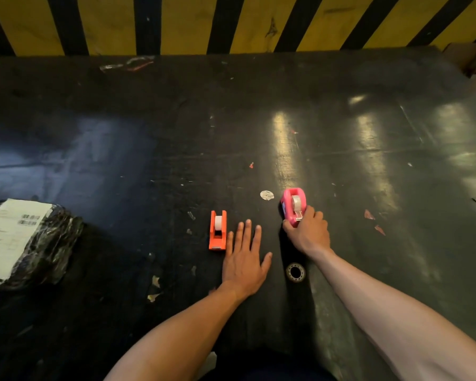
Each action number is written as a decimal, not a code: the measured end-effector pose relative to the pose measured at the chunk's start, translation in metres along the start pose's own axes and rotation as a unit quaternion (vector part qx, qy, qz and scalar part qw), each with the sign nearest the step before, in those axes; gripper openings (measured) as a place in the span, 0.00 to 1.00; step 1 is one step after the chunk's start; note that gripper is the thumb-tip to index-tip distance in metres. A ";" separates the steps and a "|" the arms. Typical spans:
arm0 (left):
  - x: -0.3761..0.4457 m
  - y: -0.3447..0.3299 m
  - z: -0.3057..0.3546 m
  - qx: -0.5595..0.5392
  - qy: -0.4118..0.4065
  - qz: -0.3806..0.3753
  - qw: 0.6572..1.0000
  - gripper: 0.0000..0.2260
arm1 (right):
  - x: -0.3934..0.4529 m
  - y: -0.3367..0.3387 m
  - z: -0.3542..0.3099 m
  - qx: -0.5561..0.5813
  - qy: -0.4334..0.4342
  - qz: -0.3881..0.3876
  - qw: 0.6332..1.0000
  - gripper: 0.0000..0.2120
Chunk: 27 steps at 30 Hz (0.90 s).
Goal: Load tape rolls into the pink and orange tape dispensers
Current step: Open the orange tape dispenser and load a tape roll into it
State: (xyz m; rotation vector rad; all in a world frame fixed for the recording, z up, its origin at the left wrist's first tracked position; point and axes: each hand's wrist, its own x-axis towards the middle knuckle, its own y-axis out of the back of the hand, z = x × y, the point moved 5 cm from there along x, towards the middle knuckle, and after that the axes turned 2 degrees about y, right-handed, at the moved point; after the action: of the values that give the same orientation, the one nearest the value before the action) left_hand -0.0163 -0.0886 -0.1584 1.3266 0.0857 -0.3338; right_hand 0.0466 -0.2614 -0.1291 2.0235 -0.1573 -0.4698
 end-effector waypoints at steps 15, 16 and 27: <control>0.000 0.095 -0.063 -0.266 0.117 0.209 0.934 0.17 | -0.051 -0.002 -0.080 0.069 0.239 0.105 0.963 0.18; 0.000 0.092 -0.074 -0.281 0.164 0.190 0.926 0.18 | -0.055 -0.006 -0.088 0.065 0.253 0.095 0.961 0.18; -0.013 0.057 -0.097 -0.526 0.279 0.028 0.803 0.10 | -0.068 -0.071 -0.118 0.334 0.074 -0.200 0.918 0.18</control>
State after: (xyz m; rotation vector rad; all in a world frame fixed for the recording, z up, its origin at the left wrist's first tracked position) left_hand 0.0000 0.0190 -0.1259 0.2635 0.6371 0.1832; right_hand 0.0246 -0.1096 -0.1240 2.7750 0.2305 -0.5633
